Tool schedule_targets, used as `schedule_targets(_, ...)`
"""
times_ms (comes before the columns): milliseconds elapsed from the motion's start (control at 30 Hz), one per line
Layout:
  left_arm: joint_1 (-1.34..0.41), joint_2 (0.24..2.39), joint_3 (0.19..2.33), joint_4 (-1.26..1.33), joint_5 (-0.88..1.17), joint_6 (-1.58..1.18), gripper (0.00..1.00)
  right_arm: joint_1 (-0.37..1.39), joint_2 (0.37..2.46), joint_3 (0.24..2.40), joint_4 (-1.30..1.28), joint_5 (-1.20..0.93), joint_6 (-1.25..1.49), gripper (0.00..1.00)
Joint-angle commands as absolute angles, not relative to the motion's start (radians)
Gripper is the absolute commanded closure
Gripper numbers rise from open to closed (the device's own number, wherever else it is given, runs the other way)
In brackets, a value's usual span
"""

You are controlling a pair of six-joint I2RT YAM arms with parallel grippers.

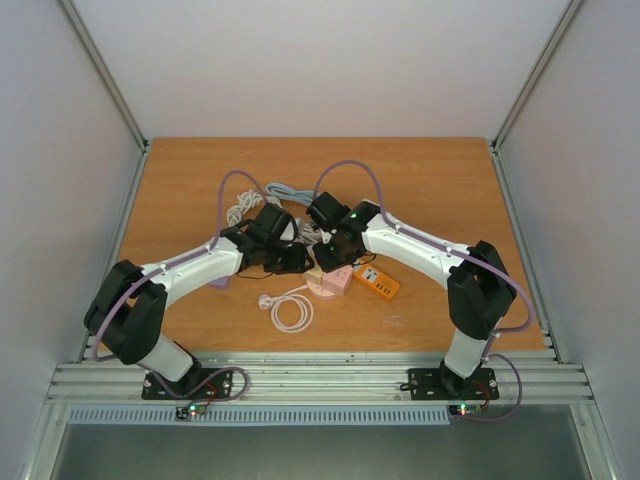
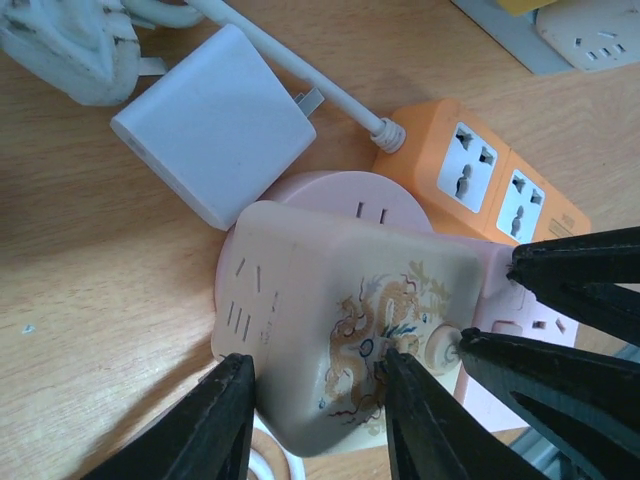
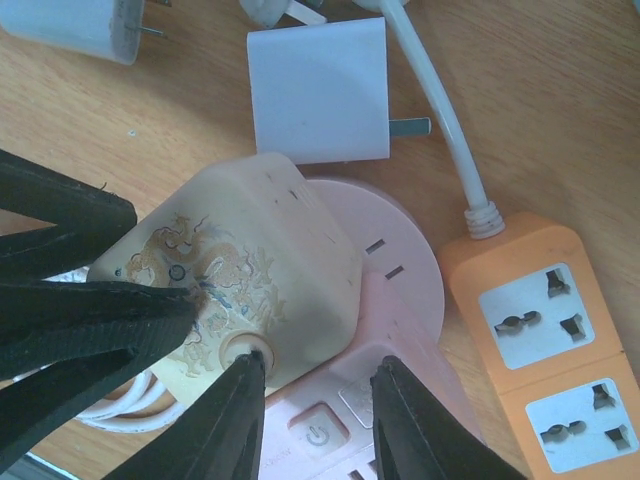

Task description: Insert the plug

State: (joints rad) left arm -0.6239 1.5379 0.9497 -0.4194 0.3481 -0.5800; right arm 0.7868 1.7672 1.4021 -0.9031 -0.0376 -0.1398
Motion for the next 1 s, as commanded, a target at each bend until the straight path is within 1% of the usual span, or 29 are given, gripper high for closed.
schedule_targets(0,-0.672,1.583,0.900,-0.517,0.197,-0.568,0.65,0.795,1.793,1.401,-0.916,0.029,-0.124,0.68)
schedule_targets(133,-0.694,1.598,0.873,-0.543,0.138,-0.571,0.67,0.795,1.761,1.391,-0.891,0.031,-0.097,0.67)
schedule_targets(300,-0.696,1.586,0.882,-0.549,0.144,-0.578,0.66,0.795,1.674,1.352,-0.831,0.046,-0.039,0.64)
schedule_targets(367,-0.696,1.560,0.909,-0.560,0.153,-0.580,0.62,0.795,1.625,1.334,-0.808,0.057,-0.013,0.62)
schedule_targets(467,-0.692,1.509,0.957,-0.572,0.153,-0.589,0.50,0.795,1.567,1.303,-0.776,0.070,0.038,0.59)
schedule_targets(533,-0.678,1.472,0.981,-0.576,0.149,-0.605,0.44,0.795,1.534,1.276,-0.755,0.079,0.060,0.55)
schedule_targets(633,-0.649,1.428,1.004,-0.594,0.096,-0.634,0.41,0.795,1.513,1.255,-0.742,0.083,0.071,0.51)
schedule_targets(733,-0.592,1.379,0.974,-0.588,0.022,-0.682,0.40,0.800,1.508,1.257,-0.749,0.094,0.067,0.47)
schedule_targets(900,-0.521,1.307,0.855,-0.479,-0.056,-0.795,0.41,0.804,1.500,1.262,-0.756,0.084,0.086,0.47)
schedule_targets(967,-0.499,1.290,0.819,-0.419,-0.058,-0.853,0.41,0.808,1.501,1.258,-0.755,0.077,0.094,0.48)
